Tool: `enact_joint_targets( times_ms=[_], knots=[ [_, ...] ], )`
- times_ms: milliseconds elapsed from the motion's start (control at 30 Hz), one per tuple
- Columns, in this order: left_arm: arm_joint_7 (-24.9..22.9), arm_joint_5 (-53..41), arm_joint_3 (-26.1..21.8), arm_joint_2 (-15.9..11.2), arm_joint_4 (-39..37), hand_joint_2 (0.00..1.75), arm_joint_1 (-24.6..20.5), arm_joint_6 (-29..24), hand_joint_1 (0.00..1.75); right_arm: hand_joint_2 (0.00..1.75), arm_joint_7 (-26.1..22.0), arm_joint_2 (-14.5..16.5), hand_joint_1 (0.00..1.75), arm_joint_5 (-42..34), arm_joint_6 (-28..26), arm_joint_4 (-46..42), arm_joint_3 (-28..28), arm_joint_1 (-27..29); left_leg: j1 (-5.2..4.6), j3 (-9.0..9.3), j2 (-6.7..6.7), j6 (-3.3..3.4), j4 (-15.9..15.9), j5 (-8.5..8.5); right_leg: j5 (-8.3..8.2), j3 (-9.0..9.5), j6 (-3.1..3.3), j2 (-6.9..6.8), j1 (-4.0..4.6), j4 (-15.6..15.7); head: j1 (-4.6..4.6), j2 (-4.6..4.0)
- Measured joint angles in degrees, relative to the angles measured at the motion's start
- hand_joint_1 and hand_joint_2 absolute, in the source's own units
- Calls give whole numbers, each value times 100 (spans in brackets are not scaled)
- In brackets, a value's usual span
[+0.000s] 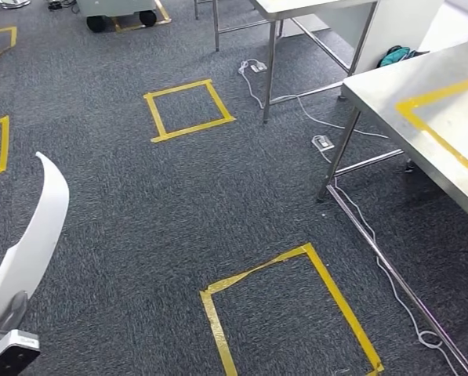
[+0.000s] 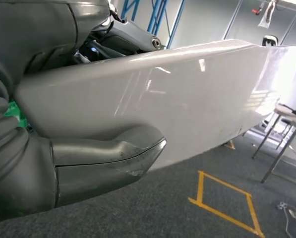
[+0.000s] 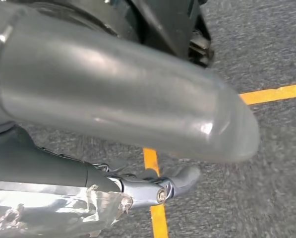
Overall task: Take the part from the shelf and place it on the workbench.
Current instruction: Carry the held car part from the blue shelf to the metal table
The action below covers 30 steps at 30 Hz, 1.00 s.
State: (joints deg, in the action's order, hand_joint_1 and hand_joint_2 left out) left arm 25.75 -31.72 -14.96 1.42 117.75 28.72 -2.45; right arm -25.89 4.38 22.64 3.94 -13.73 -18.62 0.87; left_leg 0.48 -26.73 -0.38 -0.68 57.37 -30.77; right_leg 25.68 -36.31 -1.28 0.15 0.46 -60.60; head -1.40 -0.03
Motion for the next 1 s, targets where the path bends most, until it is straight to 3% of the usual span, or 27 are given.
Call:
enact_joint_targets(
  times_ms=[100,167,233,267,300,333,400,467,533,567,633,700,767,800,833,900,933,1000],
  knots=[
    [-18,-95,-9,65,3,175,-5,-11,175,0,-26,1,0,-12,-20,0,-1,26,12,-20,7,-83,172,-41,3,140,116,20,-4,49,15,1],
    [-49,-144,-8,79,3,175,-29,-24,175,0,-39,-2,0,-20,-32,0,-6,22,11,-369,12,-117,777,-198,44,239,175,39,-12,76,37,1],
    [-103,-212,5,80,3,175,-38,-35,175,0,-40,-3,0,-8,-22,0,-10,8,6,-882,12,-129,1464,-486,102,309,203,85,-3,82,45,1],
    [-127,-244,17,77,3,175,-36,-42,175,0,-37,-3,0,3,-9,0,-11,4,1,-1068,12,-122,1626,-555,136,351,209,120,2,83,48,1],
    [-143,-266,32,74,3,175,-34,-50,175,0,-30,-3,0,13,4,0,-11,3,-7,-1167,10,-106,1603,-488,176,404,211,166,5,83,47,1],
    [-148,-276,47,70,4,175,-32,-58,175,0,-22,-1,0,19,16,0,-10,4,-18,-1178,0,-84,1399,-268,216,463,211,216,5,84,48,1],
    [-149,-286,73,62,4,175,-26,-67,175,0,-11,8,0,28,23,0,-10,1,-41,-1064,-94,-37,709,361,291,573,194,324,5,77,49,1],
    [-156,-292,91,53,4,175,-10,-77,175,0,-5,16,0,39,29,0,-9,-17,-56,-999,-219,1,256,617,370,588,149,442,14,57,60,1],
    [-184,-310,106,39,7,175,3,-96,175,0,3,18,0,56,44,0,-9,-16,-56,-969,-227,39,173,617,442,561,91,550,22,61,71,0],
    [-205,-324,113,33,9,175,6,-109,175,0,6,18,0,65,54,0,-9,-5,-46,-935,-184,61,149,672,476,561,64,542,24,53,73,-1],
    [-237,-345,121,19,12,175,15,-132,175,0,10,20,0,78,69,0,-8,-5,-24,-882,-83,112,103,692,643,478,2,343,37,-158,51,1],
    [-256,-340,117,11,13,175,44,-140,175,0,13,32,0,92,83,0,-5,-36,-21,-858,22,149,90,667,973,150,-60,98,27,-776,29,1],
    [-286,-320,103,11,13,175,63,-106,175,0,19,43,0,105,87,0,-3,-55,-22,-839,123,162,92,628,1150,-221,-107,37,-2,-1375,30,0],
    [-301,-312,89,13,13,175,69,-78,175,0,21,46,0,111,86,0,-2,-55,-20,-821,167,160,92,607,1080,-297,-124,28,-16,-1437,28,0],
    [-312,-308,72,14,12,175,73,-43,175,0,23,47,0,114,81,0,-2,-54,-17,-795,208,154,92,584,908,-266,-136,13,-29,-1293,28,1],
    [-315,-309,33,18,12,175,79,26,175,0,28,48,0,118,69,0,-2,-63,-20,-721,293,115,94,533,450,22,-144,-147,-40,-586,27,1],
    [-316,-312,11,21,12,175,81,77,175,0,34,50,0,118,64,1,-2,-75,-33,-690,330,87,105,504,300,155,-129,-245,-33,-266,26,1],
    [-326,-315,-36,37,12,175,81,199,175,0,48,56,0,114,63,3,-2,-94,-61,-652,407,30,114,472,208,264,-75,-341,-10,17,43,0]
  ],
)
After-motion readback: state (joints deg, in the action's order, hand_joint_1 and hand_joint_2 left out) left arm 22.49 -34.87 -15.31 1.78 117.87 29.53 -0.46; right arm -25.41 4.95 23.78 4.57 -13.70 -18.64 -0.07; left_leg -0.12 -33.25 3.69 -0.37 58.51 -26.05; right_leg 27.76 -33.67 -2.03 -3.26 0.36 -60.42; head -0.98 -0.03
